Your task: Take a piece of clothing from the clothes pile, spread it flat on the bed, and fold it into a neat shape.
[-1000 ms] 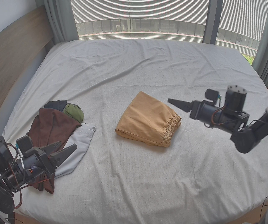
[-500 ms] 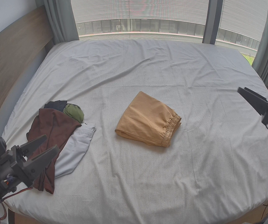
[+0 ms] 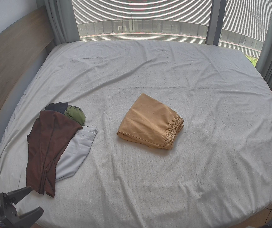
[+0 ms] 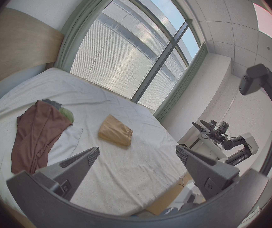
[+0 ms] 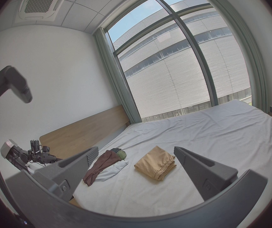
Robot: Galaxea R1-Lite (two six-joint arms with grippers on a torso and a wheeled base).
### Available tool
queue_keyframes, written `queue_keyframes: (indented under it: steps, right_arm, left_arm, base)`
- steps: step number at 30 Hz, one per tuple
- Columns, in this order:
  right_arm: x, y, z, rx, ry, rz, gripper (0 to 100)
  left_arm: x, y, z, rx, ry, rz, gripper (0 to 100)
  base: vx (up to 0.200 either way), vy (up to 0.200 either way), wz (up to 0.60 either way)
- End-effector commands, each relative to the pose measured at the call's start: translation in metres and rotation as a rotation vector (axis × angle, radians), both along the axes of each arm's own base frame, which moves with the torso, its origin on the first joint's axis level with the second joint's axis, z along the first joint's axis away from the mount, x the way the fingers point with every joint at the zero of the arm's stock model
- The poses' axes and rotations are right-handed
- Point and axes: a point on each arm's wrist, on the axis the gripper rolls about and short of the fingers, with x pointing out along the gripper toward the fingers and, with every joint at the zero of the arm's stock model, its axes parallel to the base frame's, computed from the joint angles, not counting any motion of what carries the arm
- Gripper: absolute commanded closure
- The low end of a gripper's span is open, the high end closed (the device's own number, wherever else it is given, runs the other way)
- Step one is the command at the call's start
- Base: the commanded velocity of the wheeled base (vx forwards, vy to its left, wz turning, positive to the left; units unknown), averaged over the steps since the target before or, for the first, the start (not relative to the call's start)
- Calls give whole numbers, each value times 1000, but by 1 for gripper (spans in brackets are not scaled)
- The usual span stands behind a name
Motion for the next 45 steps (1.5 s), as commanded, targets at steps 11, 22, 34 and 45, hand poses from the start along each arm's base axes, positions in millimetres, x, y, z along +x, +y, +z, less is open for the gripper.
queue_keyframes:
  steps: [11, 22, 34, 45]
  right_arm:
    - [-87, -6, -100, -61, 44, -123, 0]
    - [-85, -17, -113, -216, 124, -620, 0]
    - [-85, -16, -112, -253, 103, -574, 0]
    - [-85, -16, -112, -249, 104, -571, 0]
  left_arm:
    - [-46, 11, -34, 53, -163, 83, 0]
    - [-46, 12, -40, 202, -173, 414, 0]
    - [-49, 18, -42, 272, -193, 725, 0]
    - [-51, 17, -49, 383, -195, 639, 0]
  base:
    - [0, 0, 0]
    - [0, 0, 0]
    - [0, 0, 0]
    - [0, 0, 0]
